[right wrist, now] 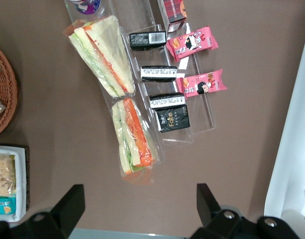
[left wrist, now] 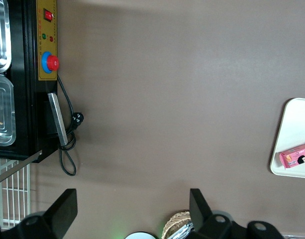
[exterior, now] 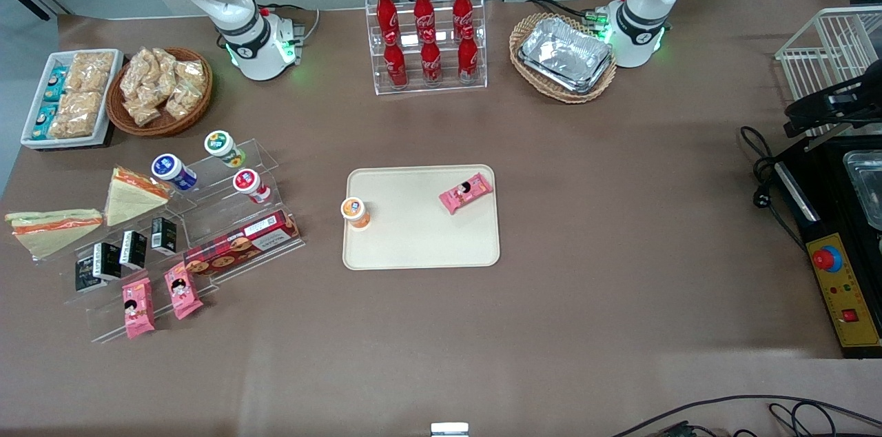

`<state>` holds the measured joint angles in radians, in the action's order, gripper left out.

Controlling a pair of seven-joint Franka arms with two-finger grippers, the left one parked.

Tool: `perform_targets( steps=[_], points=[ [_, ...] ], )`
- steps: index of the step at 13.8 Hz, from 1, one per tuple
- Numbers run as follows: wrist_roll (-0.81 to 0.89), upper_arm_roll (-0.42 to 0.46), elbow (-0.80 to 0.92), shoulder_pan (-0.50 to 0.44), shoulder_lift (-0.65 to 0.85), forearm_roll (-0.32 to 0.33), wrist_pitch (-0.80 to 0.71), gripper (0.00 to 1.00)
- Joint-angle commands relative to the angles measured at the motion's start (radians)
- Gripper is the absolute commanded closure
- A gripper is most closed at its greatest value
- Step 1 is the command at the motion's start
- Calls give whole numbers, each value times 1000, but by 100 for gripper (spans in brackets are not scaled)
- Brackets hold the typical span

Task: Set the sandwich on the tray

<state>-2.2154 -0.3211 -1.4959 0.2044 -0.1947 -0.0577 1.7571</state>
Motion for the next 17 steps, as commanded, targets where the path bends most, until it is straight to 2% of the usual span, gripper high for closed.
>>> perform_targets(
  steps=[1,5,9,17],
  points=[
    [-61,10,8,13,-29,-40,13,0],
    [-115,8,8,16,-54,-74,44,0],
    [-211,0,5,33,-81,-143,97,0],
    [-303,-4,-9,50,-137,-139,130,0]
  ],
)
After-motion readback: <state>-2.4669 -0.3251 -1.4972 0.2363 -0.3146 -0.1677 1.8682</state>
